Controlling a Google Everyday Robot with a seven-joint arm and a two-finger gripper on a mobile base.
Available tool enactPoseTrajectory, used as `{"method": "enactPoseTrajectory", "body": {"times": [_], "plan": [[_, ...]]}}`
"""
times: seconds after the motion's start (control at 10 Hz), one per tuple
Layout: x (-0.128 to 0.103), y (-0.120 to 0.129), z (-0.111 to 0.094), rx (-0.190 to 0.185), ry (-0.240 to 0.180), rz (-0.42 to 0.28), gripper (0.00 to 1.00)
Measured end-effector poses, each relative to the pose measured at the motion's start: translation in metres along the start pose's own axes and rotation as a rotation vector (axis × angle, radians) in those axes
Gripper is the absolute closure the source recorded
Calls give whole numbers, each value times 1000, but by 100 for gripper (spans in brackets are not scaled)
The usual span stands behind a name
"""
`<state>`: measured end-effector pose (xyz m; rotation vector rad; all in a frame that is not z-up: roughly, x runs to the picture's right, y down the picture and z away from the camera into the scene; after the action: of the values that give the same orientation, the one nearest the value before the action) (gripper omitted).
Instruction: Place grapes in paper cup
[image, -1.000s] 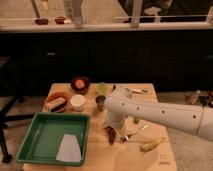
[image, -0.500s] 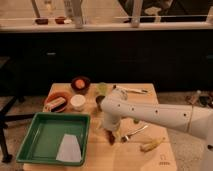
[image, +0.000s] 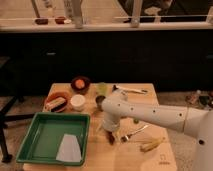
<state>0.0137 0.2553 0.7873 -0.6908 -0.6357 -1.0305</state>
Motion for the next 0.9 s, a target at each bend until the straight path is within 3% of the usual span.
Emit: {"method": "enactPoseTrajectory", "body": {"times": [0.9], "plan": [[31, -13, 0, 4, 5, -15, 20]]}}
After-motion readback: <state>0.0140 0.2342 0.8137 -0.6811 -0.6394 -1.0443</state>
